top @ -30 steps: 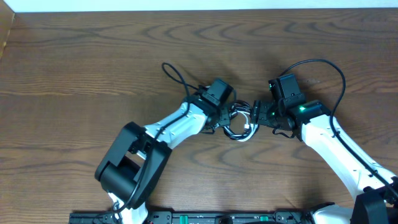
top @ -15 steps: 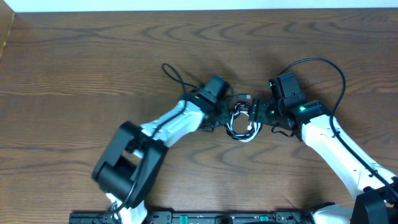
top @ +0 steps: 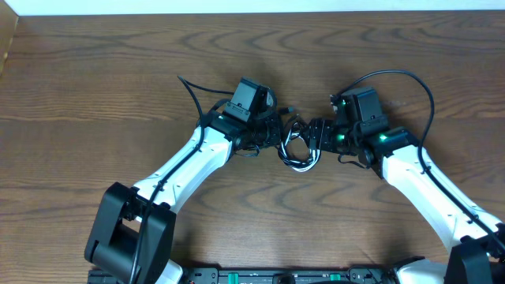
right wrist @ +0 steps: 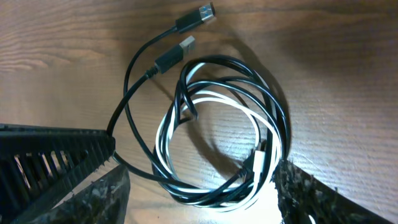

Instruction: Untangle cables

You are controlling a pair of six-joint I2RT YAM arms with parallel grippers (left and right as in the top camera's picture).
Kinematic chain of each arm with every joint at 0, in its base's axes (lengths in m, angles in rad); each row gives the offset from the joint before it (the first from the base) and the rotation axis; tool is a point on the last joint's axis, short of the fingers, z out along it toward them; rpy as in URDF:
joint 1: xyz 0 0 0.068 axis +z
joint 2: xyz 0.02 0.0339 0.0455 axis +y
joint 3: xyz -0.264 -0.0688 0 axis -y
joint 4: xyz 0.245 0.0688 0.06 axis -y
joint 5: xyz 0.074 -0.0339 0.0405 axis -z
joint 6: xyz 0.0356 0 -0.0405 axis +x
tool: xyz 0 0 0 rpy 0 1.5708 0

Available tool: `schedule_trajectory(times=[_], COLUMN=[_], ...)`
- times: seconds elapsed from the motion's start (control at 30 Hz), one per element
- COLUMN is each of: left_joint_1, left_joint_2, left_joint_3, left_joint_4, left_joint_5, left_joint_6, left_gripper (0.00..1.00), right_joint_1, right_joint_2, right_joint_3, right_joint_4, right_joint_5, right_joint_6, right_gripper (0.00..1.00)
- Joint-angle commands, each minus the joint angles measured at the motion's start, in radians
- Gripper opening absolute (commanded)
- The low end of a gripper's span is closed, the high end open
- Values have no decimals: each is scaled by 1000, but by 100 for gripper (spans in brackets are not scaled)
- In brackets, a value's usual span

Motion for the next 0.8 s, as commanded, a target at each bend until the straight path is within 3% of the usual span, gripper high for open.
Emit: schedule_trajectory(times=[0.0, 0.3, 0.77], left_joint_1=[6, 11, 13], left_joint_2=[-5, -5, 40], left_joint_3=[-3, -3, -3], left_joint_4=[0, -1, -75], left_joint_5=[20, -20, -173], left_joint_6=[17, -118, -118], left_gripper=[7, 8, 11], right_joint_1=[10, 94, 135], right_joint_2=[54, 234, 344], right_joint_3=[1, 1, 1], right_joint_4=[23, 206, 282], right_joint_5=[-16, -23, 129], right_joint_6=[25, 158, 164], right_gripper=[66, 47, 40])
